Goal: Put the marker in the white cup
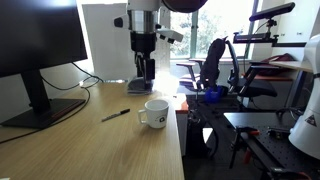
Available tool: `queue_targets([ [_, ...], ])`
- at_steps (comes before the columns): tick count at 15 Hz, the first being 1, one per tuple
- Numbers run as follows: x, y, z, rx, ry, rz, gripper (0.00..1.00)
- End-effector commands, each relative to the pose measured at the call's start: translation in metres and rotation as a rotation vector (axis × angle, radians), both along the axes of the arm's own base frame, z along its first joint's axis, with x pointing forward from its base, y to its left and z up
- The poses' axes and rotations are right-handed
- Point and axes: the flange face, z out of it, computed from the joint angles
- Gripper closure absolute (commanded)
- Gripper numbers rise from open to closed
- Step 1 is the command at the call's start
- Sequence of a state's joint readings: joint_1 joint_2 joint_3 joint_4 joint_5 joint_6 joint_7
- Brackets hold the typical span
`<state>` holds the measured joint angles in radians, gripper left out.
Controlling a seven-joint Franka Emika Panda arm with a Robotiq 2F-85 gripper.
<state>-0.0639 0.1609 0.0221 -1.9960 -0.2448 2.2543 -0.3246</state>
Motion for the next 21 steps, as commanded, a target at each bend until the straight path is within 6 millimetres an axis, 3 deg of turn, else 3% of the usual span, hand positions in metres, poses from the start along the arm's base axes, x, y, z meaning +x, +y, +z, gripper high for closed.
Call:
queue_targets([
  [1,0.047,-0.018,-0.013,0.065,0.016,0.128,0.00],
  [6,0.109,-0.056,-0.049,0.098,0.067,0.204,0.00],
  [7,0.118,-0.075,-0.069,0.098,0.092,0.219,0.00],
  [11,0.141,-0.108,-0.121,0.119,0.174,0.258,0.00],
  [14,0.159,-0.107,-0.143,0.120,0.190,0.298,0.00],
  [17,0.173,-0.093,-0.148,0.141,0.193,0.329,0.00],
  [21,0.176,-0.089,-0.155,0.177,0.240,0.323,0.42],
])
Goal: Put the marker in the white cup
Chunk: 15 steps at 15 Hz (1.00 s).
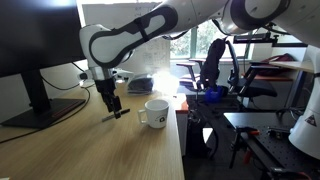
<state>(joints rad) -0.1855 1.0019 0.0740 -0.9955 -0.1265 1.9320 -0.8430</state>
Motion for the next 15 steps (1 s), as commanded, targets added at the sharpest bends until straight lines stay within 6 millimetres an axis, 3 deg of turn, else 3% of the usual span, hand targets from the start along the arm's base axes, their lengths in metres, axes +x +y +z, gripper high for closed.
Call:
queue_targets([
  [1,0.005,-0.009,-0.004,0.038,0.044,0.007,0.51],
  [6,0.009,-0.025,-0.009,0.034,0.038,-0.017,0.88],
  [8,0.010,-0.026,-0.012,0.027,0.037,-0.016,0.99],
  [11,0.011,-0.022,-0.011,0.032,0.038,-0.009,0.96],
  [15,0.011,-0.018,0.011,0.105,0.011,0.093,0.96],
])
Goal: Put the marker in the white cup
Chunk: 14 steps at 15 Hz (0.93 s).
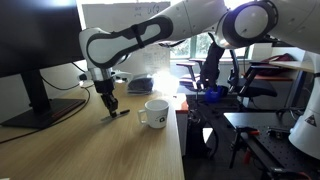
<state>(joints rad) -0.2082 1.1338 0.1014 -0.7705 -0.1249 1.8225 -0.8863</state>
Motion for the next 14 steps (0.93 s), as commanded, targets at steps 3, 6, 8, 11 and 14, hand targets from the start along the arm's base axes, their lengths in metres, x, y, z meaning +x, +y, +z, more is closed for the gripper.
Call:
queue_targets([
  [3,-0.009,-0.012,0.043,0.182,-0.009,0.214,0.97],
  [6,-0.024,-0.030,0.062,0.292,0.011,0.315,0.97],
  [8,-0.031,-0.036,0.073,0.379,-0.003,0.379,0.97],
  [11,-0.037,-0.028,0.085,0.512,-0.026,0.479,0.97],
  [14,-0.046,-0.013,0.093,0.655,-0.014,0.573,0.97],
])
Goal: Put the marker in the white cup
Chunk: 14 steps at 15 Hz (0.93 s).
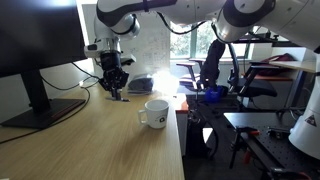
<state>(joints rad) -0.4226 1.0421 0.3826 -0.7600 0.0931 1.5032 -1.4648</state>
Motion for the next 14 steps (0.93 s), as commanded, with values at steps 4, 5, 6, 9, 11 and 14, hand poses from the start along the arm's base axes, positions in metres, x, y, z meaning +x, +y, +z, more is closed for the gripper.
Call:
queue_targets([
  [4,-0.036,0.026,0.016,0.271,0.123,0.233,0.97],
  [5,-0.044,0.030,0.018,0.307,0.166,0.262,0.97],
  [6,-0.052,0.032,0.020,0.346,0.205,0.295,0.97],
  [9,-0.075,0.035,0.019,0.458,0.348,0.362,0.97],
  [11,-0.077,0.031,0.015,0.509,0.332,0.385,0.97],
  [14,-0.069,0.019,-0.001,0.564,0.197,0.422,0.97],
])
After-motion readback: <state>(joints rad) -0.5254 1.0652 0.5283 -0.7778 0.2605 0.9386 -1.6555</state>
